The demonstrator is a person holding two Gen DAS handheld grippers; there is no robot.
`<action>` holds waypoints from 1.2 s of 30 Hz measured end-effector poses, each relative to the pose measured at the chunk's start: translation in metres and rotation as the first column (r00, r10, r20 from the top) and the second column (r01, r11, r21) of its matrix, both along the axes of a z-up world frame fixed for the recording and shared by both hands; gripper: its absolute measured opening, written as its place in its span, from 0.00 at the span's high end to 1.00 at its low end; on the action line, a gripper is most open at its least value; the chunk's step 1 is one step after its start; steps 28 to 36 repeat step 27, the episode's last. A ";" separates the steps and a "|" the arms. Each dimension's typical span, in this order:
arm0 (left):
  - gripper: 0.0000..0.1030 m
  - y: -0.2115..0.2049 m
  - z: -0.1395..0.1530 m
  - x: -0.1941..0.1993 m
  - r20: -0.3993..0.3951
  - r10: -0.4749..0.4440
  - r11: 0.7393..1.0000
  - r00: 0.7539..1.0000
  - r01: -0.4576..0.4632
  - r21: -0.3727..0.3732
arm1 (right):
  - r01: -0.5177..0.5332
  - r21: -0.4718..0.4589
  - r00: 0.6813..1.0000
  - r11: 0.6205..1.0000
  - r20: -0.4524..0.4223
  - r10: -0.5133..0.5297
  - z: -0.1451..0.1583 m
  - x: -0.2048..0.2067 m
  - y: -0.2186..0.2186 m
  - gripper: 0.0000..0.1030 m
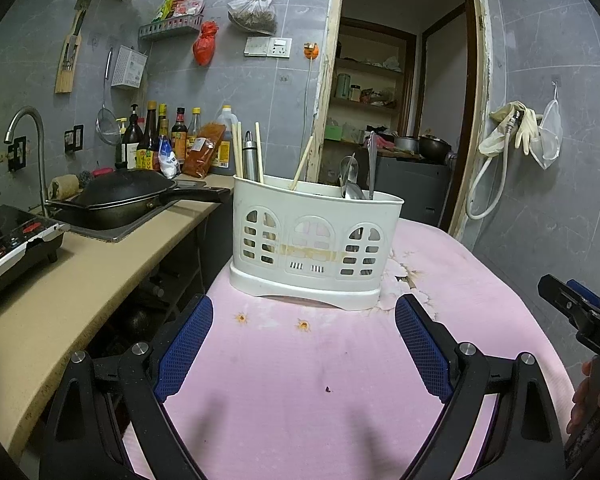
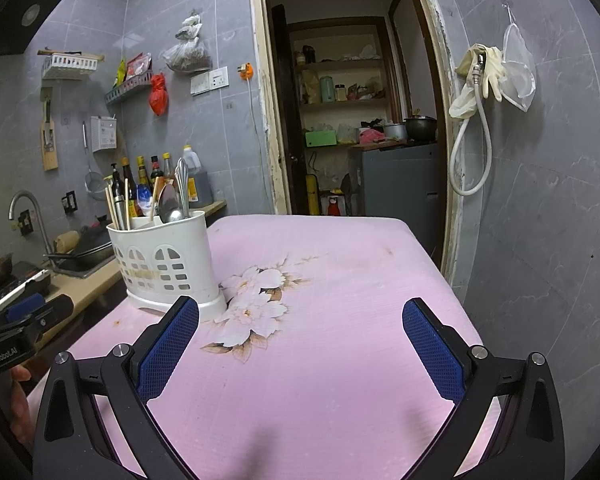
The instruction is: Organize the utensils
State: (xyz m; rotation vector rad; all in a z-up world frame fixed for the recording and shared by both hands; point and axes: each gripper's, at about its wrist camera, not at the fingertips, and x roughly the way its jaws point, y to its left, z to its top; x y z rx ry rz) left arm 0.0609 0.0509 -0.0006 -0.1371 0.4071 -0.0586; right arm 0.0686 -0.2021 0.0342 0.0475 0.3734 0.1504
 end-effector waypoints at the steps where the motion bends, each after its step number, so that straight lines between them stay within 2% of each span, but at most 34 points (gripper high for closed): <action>1: 0.13 0.001 0.000 0.000 0.000 0.000 1.000 1.000 0.000 -0.001 | 0.000 0.000 1.000 1.000 0.000 0.000 0.000 0.000 0.000 0.00; 16: 0.13 0.001 -0.001 0.004 -0.011 -0.022 1.000 1.000 0.022 0.000 | -0.008 -0.001 1.000 1.000 -0.012 0.008 -0.005 0.002 0.003 0.00; 36: 0.13 0.006 -0.002 0.007 -0.034 -0.006 1.000 0.999 0.005 -0.017 | -0.015 -0.003 1.000 1.000 -0.028 0.015 -0.006 0.002 0.003 0.00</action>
